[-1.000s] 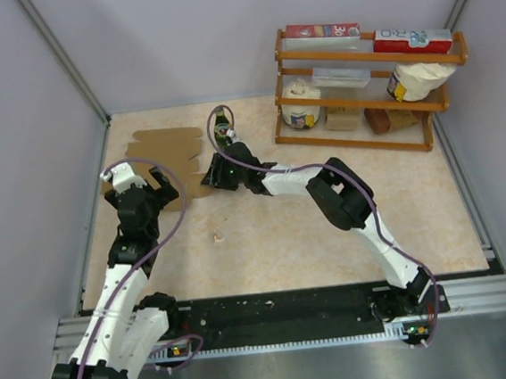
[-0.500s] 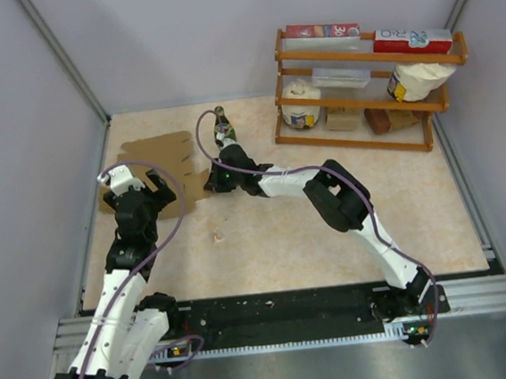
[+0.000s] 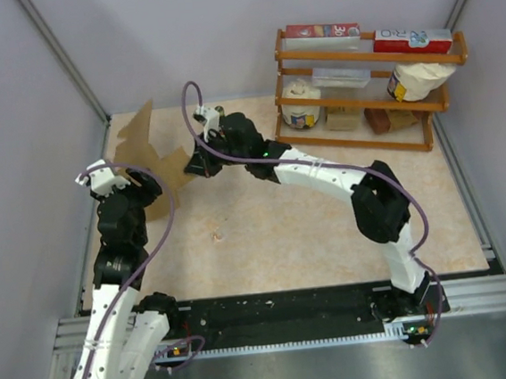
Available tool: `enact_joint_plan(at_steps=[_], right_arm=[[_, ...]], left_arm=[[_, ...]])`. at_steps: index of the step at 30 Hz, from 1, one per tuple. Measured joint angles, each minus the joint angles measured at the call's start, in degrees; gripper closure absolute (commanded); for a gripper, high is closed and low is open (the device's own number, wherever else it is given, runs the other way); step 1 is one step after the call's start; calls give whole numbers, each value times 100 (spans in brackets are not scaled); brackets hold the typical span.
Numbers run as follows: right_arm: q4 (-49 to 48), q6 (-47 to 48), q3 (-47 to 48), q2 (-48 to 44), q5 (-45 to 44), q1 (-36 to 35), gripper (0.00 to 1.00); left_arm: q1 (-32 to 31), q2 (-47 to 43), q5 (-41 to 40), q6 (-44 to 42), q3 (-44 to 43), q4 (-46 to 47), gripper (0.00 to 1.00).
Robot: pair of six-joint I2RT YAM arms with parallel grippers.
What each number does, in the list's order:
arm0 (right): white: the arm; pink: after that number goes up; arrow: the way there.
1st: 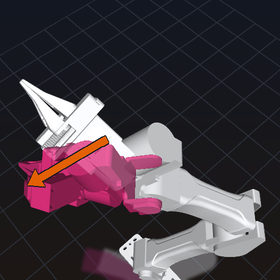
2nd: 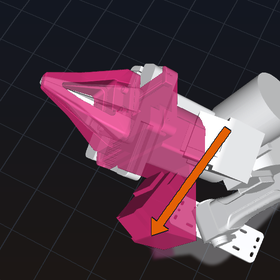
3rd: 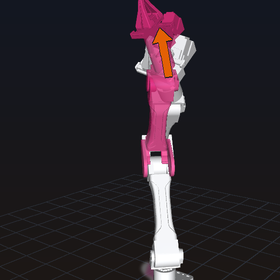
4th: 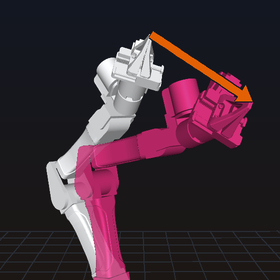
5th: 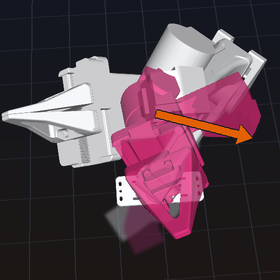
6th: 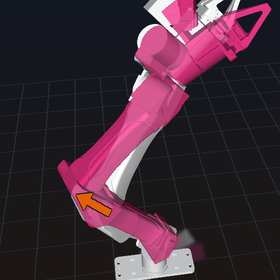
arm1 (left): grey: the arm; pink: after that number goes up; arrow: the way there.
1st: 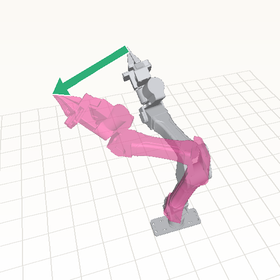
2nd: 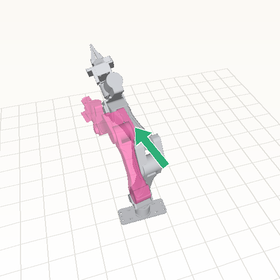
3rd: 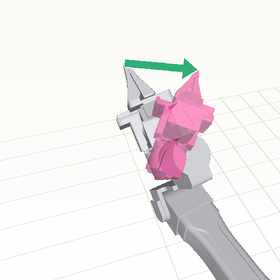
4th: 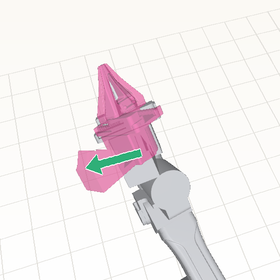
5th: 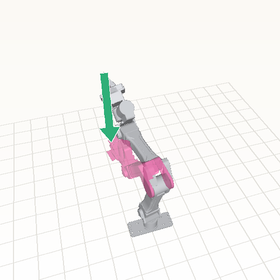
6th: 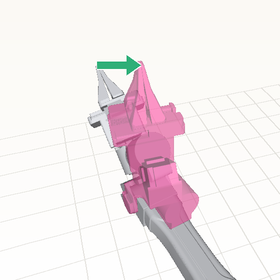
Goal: Fold the paper box
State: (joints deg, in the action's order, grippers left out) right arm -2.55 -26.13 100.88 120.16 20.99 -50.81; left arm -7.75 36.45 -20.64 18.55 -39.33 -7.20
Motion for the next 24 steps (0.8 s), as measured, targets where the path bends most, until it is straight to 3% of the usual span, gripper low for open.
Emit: enact_joint_plan(at_steps=[12, 24], right_arm=[[1325, 1161, -83, -1816, 367, -2, 100], [3654, 1945, -463, -3956, -752, 127, 100]], left_arm=[[0, -544, 2, 103, -726, -284, 30], [0, -831, 553, 258, -1506, -317, 28]])
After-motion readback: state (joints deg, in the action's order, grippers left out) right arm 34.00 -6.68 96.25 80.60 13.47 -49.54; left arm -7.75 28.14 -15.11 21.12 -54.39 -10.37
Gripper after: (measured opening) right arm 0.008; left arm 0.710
